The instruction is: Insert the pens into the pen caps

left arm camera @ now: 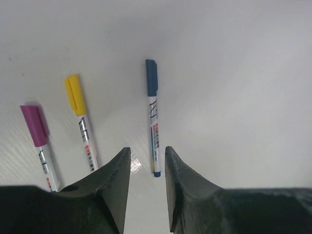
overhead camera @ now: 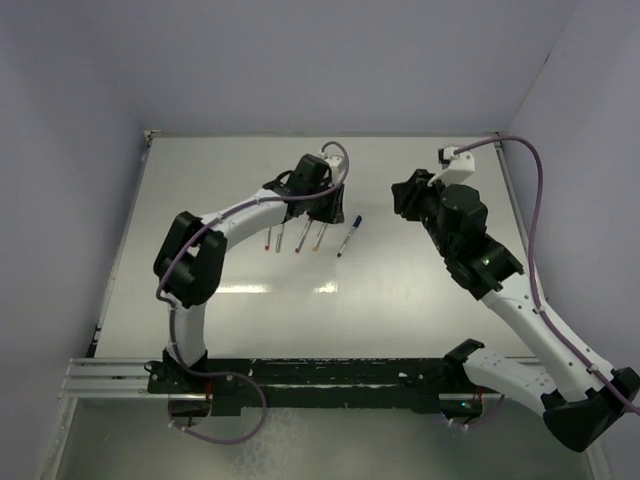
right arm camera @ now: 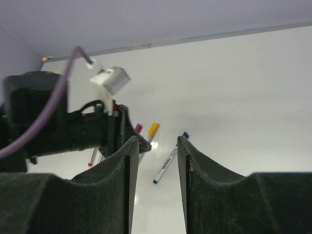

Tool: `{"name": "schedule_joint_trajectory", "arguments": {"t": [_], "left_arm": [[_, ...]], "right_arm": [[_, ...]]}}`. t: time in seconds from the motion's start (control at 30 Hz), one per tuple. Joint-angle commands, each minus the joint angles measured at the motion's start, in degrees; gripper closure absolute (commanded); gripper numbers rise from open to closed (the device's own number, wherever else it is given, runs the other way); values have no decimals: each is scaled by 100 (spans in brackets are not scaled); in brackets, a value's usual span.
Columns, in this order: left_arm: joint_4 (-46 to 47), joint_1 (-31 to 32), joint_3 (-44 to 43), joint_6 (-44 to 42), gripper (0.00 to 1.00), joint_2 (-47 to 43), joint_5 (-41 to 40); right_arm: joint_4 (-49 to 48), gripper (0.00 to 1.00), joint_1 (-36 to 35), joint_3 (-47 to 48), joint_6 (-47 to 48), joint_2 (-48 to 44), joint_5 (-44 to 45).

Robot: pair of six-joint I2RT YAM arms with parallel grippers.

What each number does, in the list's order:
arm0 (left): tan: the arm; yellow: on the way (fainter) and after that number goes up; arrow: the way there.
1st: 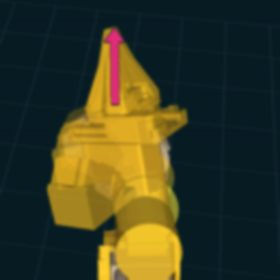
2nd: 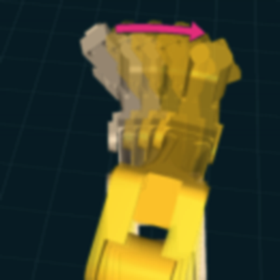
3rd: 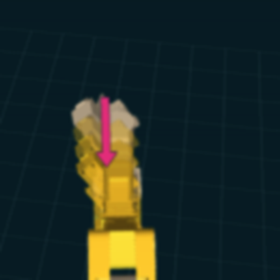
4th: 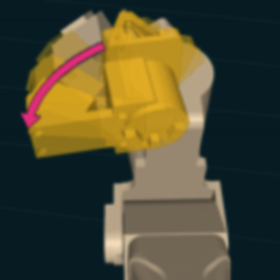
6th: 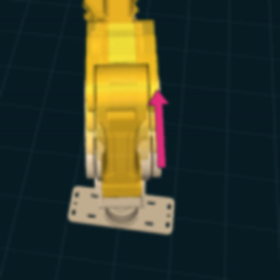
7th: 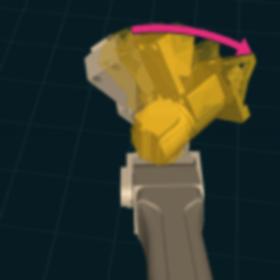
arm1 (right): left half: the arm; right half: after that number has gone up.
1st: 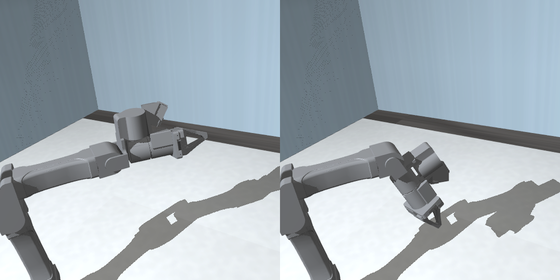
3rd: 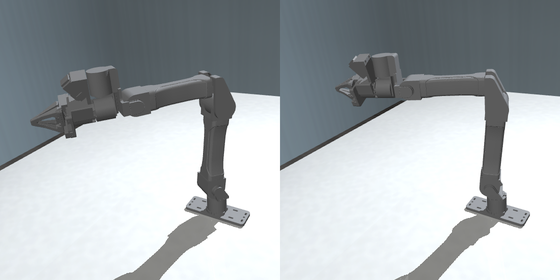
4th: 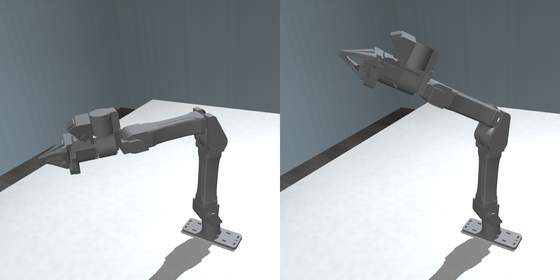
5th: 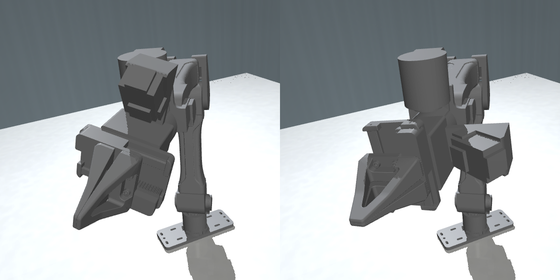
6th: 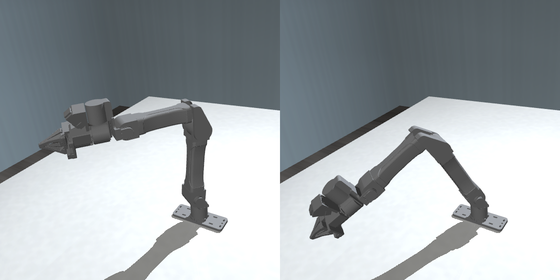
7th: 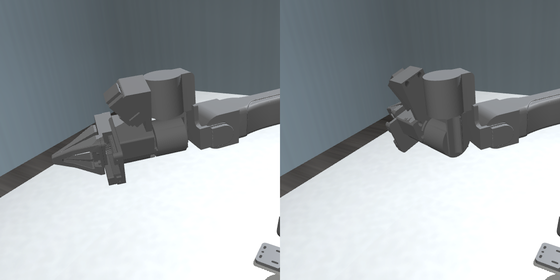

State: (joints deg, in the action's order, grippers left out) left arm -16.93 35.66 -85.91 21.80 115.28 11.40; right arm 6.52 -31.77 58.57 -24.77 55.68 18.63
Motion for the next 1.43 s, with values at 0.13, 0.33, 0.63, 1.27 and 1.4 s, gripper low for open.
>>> {"name": "schedule_joint_trajectory", "arguments": {"t": [0.13, 0.33, 0.63, 1.27, 1.4], "left_arm": [[412, -118, 420, -422, 62, -1893, -460], [649, -803, 1552, -253, 61, -3087, -537], [412, -2159, 2423, -348, 52, -4298, -266], [-232, -2160, 2964, -344, 36, -5941, -2534], [-402, -2163, 2899, -411, 34, -5960, -2629]], "right_arm": [[-405, 51, 77, -500, 334, -602, 1654], [-161, 49, 1423, -927, 80, -1268, 1059], [112, 47, 2816, -941, -94, -1295, 186], [198, 44, 2860, -882, 51, -1342, 147], [245, 44, 2860, -868, 31, -1361, 165]]}}
